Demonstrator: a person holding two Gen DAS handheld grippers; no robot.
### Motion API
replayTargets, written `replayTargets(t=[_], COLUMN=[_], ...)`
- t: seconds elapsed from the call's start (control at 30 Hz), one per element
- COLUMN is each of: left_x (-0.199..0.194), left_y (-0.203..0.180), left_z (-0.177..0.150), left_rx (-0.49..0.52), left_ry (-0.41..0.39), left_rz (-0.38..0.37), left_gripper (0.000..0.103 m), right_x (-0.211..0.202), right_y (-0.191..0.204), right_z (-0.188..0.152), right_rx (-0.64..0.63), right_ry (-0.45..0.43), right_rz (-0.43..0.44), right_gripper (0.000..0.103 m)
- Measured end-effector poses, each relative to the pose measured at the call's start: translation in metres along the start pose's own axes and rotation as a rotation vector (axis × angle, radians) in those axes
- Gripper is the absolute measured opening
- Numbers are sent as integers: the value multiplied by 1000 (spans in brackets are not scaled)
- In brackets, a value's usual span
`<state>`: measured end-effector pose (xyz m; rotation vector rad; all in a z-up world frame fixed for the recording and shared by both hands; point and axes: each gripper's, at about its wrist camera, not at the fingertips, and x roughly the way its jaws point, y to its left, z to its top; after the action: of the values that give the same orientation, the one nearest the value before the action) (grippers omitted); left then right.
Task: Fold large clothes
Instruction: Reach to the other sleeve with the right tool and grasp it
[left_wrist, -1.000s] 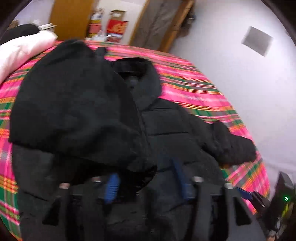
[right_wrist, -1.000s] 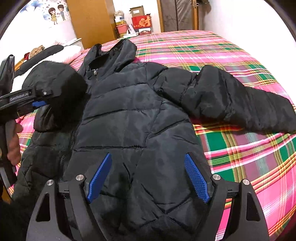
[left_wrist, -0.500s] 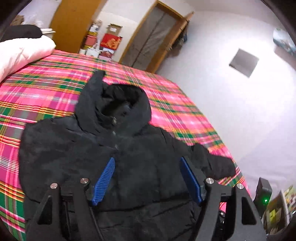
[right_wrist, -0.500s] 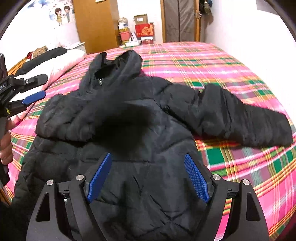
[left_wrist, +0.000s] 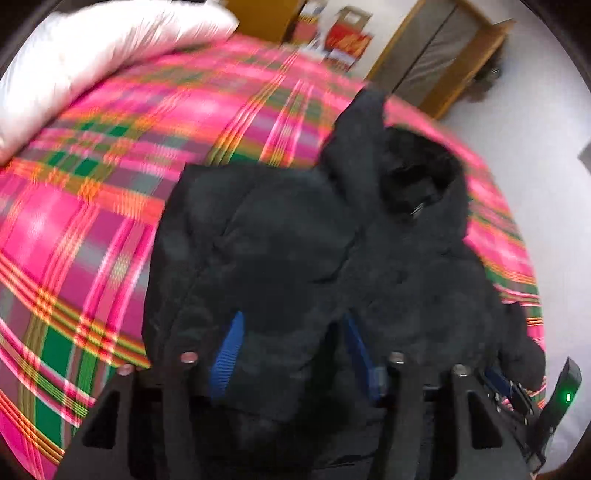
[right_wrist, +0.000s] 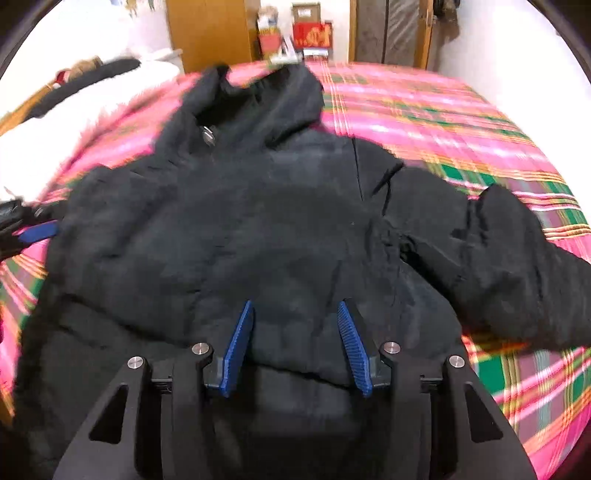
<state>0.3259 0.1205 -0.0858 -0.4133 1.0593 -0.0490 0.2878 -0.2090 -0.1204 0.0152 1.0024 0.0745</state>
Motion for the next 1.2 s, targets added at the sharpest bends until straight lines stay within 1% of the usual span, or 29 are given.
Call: replayTargets(t=[0.07,0.17,0.27,0.43,0.5,0.57,0.67,0.77,0.87,0.97,1.0,1.1,1.2], left_x=[8,16,27,32,26,13,-10,-27,-34,-37,-38,-40,-40], left_y=[-3,-13,-16,-22,-22,-26,-40,-56,-67,-79,-83,-92,-99], left_z=[-3,-8,-13,-13,-14,-16,-23,-30,-38,-43,-45,-51,-55], left_rx=[10,82,129,170,159,157,196,238,254,296,316,350,371], left_ry=[14,10,14,9,-5,-43,-128,-189,-200,-217,-228,-244,-242], left_rz=[15,79,124,158,152,145,112,86,40,20,16,6,-2], left_gripper=[50,50,50,50,49,49,49,49,49,49,49,49,49], right_x=[14,25,29,27,21,0,-25,-41,-59,-72,-77,-89,-93], right_y=[-8,-5,-5,-6,-10,-14,-21,-26,-29,-34,-38,-54,-69], right_z=[4,7,11,18,20,16,4,-11,-24,-31,-32,-37,-42], right_rx=[24,-14,-22,-22,-6,23,63,91,86,87,94,135,164], right_ry=[25,31,46,121,129,80,20,5,-26,-53,-73,-122,-125], right_rz=[20,1,-2,28,34,34,47,30,12,-3,-25,-44,-73], right_gripper=[49,49,49,49,49,49,49,49,49,49,49,49,49])
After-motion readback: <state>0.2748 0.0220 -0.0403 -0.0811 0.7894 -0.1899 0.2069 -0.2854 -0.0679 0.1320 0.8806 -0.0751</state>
